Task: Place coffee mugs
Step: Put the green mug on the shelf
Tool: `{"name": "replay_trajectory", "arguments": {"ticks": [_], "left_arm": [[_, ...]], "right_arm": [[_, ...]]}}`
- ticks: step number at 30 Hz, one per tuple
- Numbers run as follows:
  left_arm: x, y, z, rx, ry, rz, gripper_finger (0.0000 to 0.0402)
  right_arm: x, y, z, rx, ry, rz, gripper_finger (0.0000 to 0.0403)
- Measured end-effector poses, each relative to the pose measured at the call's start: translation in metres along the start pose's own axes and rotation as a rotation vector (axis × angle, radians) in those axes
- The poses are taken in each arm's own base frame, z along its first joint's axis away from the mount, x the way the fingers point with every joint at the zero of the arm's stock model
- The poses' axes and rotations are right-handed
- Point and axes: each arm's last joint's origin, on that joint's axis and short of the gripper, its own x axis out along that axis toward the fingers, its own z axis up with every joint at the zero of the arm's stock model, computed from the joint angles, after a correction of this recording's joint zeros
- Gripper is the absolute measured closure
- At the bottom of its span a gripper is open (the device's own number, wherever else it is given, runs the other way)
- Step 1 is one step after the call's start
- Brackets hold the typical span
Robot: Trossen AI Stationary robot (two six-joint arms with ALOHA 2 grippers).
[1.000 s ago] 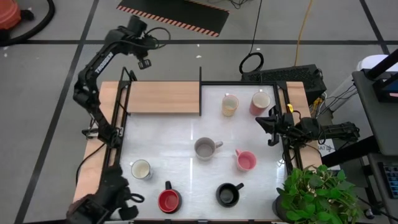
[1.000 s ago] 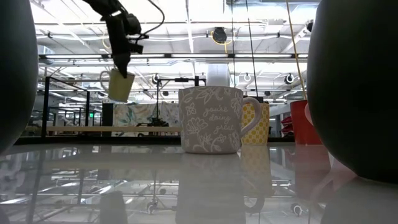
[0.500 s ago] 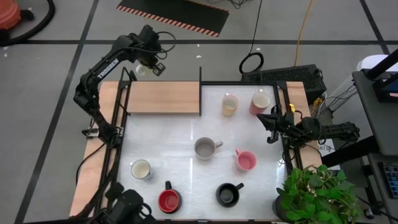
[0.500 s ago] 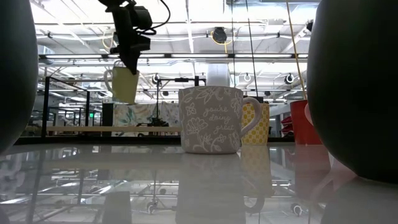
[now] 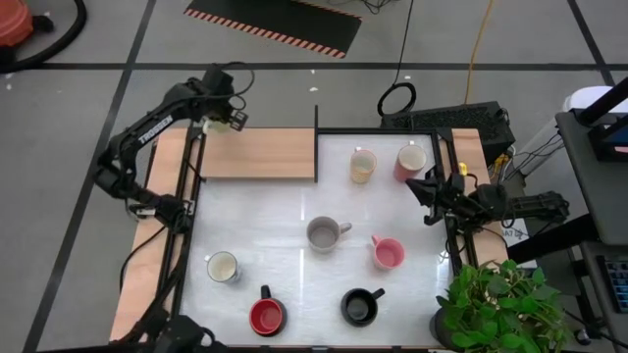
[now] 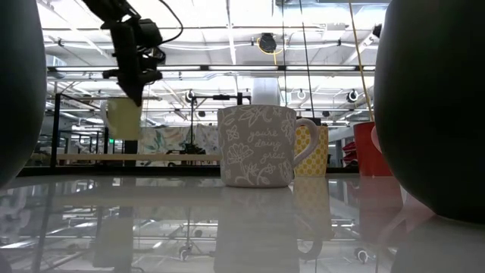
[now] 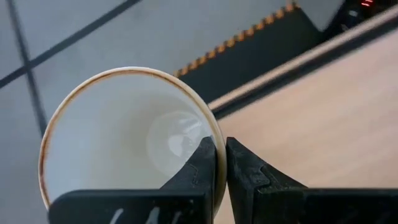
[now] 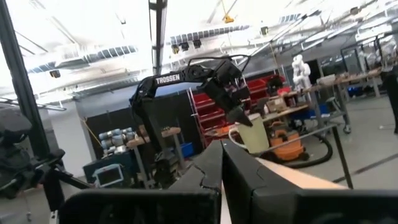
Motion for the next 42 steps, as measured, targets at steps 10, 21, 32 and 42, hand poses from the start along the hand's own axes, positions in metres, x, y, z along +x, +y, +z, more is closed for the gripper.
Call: {"name": "replay_trajectory", "arguments": {"ticks": [10, 21, 32, 42], "left_arm": [[0.018, -0.001, -0.026, 0.009, 0.079, -0.004, 0.0378], [0.027, 0.01, -0.025, -0.035, 0.04, 0.056, 0.0353], [0.028, 0.017, -0.022, 0.026, 0.016, 0.129, 0.0271], [0.027, 0.013, -0.011, 0.066, -0.092, 0.134, 0.0172]], "right_arm": [[0.006, 0.003, 0.002, -0.004, -0.032, 0.001, 0.0403], [0.012, 0.004, -0.002, 0.003, -0.012, -0.001, 0.0403], [0.018, 0.006, -0.011, 0.04, 0.039, -0.01, 0.0403], [0.024, 0.007, -0.014, 0.04, 0.037, -0.01, 0.0403]]}}
